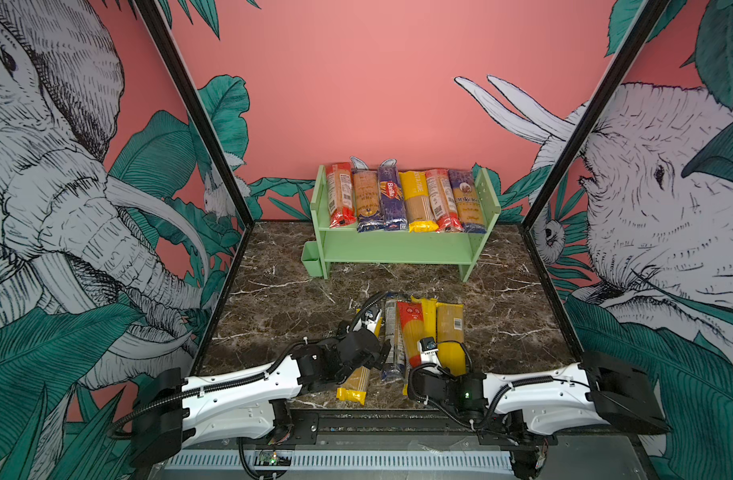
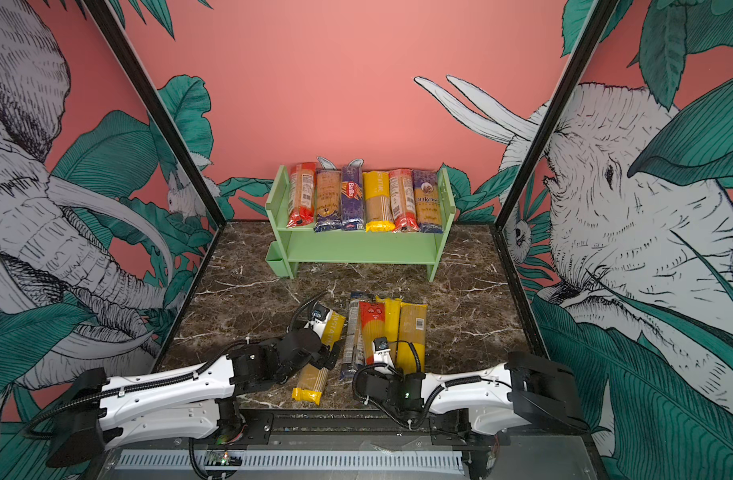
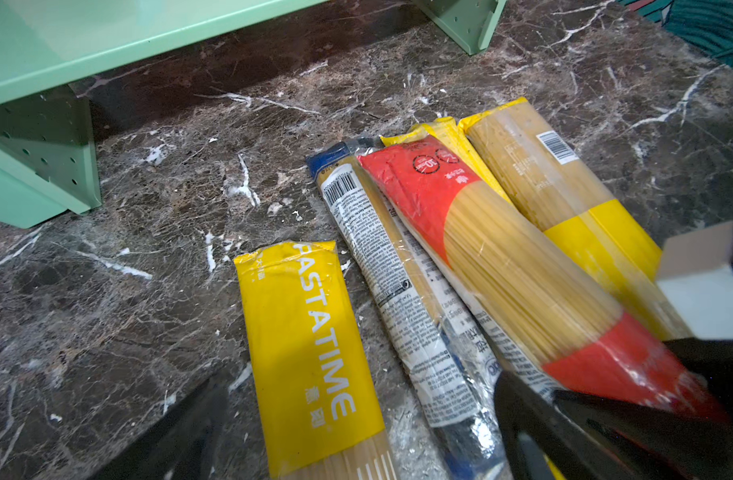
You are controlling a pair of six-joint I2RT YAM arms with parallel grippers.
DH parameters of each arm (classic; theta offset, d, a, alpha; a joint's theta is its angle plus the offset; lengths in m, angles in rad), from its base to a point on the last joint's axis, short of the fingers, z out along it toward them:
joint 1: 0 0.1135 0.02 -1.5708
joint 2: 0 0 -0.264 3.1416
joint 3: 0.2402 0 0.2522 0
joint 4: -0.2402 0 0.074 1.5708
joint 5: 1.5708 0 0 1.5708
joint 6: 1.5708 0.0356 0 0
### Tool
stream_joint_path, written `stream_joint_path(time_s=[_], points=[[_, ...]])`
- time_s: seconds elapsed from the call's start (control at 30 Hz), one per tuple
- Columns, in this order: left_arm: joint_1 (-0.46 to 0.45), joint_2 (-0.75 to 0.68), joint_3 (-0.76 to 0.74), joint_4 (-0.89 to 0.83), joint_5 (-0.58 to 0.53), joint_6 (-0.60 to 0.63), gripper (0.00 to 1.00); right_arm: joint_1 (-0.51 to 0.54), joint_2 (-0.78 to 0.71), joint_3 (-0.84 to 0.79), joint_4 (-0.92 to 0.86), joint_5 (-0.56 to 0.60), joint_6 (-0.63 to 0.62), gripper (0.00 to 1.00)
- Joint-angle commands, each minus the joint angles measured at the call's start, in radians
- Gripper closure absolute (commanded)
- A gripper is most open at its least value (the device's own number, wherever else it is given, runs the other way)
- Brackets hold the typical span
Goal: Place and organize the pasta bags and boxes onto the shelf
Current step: 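Close the right gripper on the red-yellow pack and lift it upright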
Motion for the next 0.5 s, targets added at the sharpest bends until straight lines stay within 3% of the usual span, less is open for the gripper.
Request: stream_joint_path(time_s=[0.0,0.07,0.47], points=[[-0.002,0.009,-0.020,0.051,0.008,-0.023,0.01,-0.006,-0.043,-0.016,-0.047,0.017,0.009,0.92],[-0.001,0.010,-0.024,0.055,0.007,-0.028,0.01,-0.009,-0.070,-0.020,-0.064,0.021,0.009,1.00],[-0.001,-0.045,-0.064,0.060,-0.020,-0.052,0.01,-0.045,-0.238,-0.054,-0.119,0.055,-0.029,1.00]])
